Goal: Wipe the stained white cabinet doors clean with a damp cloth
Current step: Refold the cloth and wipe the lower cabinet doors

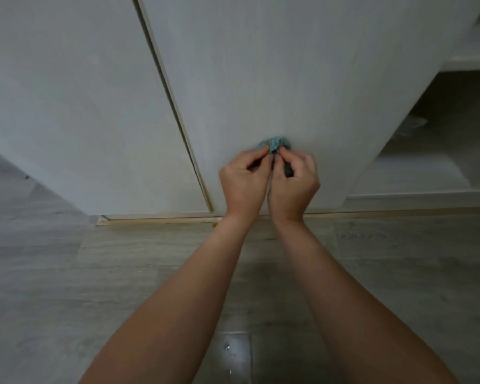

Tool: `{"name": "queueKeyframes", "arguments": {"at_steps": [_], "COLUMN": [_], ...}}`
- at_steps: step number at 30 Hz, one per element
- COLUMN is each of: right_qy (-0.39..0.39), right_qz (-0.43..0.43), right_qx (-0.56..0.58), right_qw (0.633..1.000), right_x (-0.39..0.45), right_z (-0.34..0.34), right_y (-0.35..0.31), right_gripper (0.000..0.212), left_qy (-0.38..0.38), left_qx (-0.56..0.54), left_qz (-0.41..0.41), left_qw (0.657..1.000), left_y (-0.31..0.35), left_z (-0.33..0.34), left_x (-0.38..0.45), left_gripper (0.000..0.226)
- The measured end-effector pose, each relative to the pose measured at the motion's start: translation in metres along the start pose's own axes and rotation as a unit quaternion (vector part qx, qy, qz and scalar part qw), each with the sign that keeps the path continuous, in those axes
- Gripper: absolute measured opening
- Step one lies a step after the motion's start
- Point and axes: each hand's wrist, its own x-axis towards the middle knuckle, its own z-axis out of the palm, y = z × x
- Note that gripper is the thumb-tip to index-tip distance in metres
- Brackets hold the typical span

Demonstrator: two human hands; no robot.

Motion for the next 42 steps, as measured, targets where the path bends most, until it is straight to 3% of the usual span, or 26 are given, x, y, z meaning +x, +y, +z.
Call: {"name": "queueKeyframes", "arguments": {"at_steps": [2, 4, 8, 11, 14, 17, 19, 22, 24, 26, 28, 30, 32, 36, 38, 40, 42], "right_qy": [0.018, 0.01, -0.044, -0.145, -0.188, -0.173, -0.151, -0.088, -0.067, -0.068, -0.058, -0.039, -0.023, 0.002, 0.079, 0.154, 0.169], "right_qz": [-0.028, 0.005, 0.146, 0.3, 0.375, 0.358, 0.344, 0.38, 0.49, 0.594, 0.616, 0.601, 0.562, 0.388, 0.294, 0.24, 0.247], "right_qx": [0.005, -0.003, -0.083, -0.122, -0.082, -0.07, -0.058, -0.068, -0.004, 0.139, 0.207, 0.225, 0.222, 0.105, 0.028, -0.001, -0.01], "right_qw": [0.999, 1.0, 0.985, 0.935, 0.904, 0.915, 0.925, 0.918, 0.869, 0.789, 0.758, 0.766, 0.796, 0.916, 0.952, 0.959, 0.954], "right_x": [0.009, 0.005, -0.03, -0.042, -0.04, -0.042, -0.042, -0.037, -0.032, -0.024, -0.013, -0.001, 0.003, 0.007, 0.02, 0.036, 0.037], "right_z": [0.001, -0.001, -0.008, -0.018, -0.03, -0.05, -0.06, -0.058, -0.05, -0.044, -0.039, -0.037, -0.034, -0.031, -0.033, -0.032, -0.023], "right_y": [0.0, 0.013, 0.069, 0.106, 0.117, 0.107, 0.105, 0.102, 0.096, 0.082, 0.075, 0.071, 0.067, 0.051, 0.042, 0.038, 0.04], "right_gripper": [0.009, 0.007, 0.005, 0.012, 0.021, 0.026, 0.023, 0.011, 0.016, 0.015, 0.014, 0.014, 0.015, 0.02, 0.017, 0.019, 0.026], "left_qy": [0.023, 0.017, -0.076, -0.155, -0.118, -0.063, -0.03, -0.05, -0.025, 0.014, 0.012, -0.022, -0.066, -0.148, -0.079, 0.029, 0.078], "left_qx": [-0.016, 0.008, 0.106, 0.108, 0.061, -0.01, -0.079, -0.173, -0.214, -0.235, -0.222, -0.184, -0.154, -0.124, -0.022, 0.092, 0.086], "left_qz": [0.012, 0.008, -0.075, -0.201, -0.29, -0.365, -0.427, -0.471, -0.479, -0.468, -0.453, -0.44, -0.407, -0.326, -0.313, -0.346, -0.388], "left_qw": [1.0, 1.0, 0.989, 0.961, 0.948, 0.929, 0.9, 0.863, 0.851, 0.852, 0.863, 0.879, 0.898, 0.925, 0.946, 0.933, 0.914], "left_y": [0.006, -0.006, -0.059, -0.097, -0.113, -0.109, -0.101, -0.091, -0.083, -0.075, -0.069, -0.061, -0.052, -0.044, -0.051, -0.057, -0.054], "left_z": [0.008, 0.014, 0.023, 0.023, 0.023, 0.031, 0.038, 0.042, 0.045, 0.046, 0.046, 0.046, 0.047, 0.038, 0.029, 0.02, 0.016], "left_x": [0.002, -0.004, -0.032, -0.049, -0.055, -0.058, -0.065, -0.074, -0.072, -0.062, -0.05, -0.042, -0.038, -0.036, -0.033, -0.03, -0.027], "left_gripper": [0.016, 0.016, 0.02, 0.028, 0.022, 0.025, 0.028, 0.023, 0.024, 0.023, 0.015, 0.005, 0.015, 0.022, 0.023, 0.055, 0.09]}}
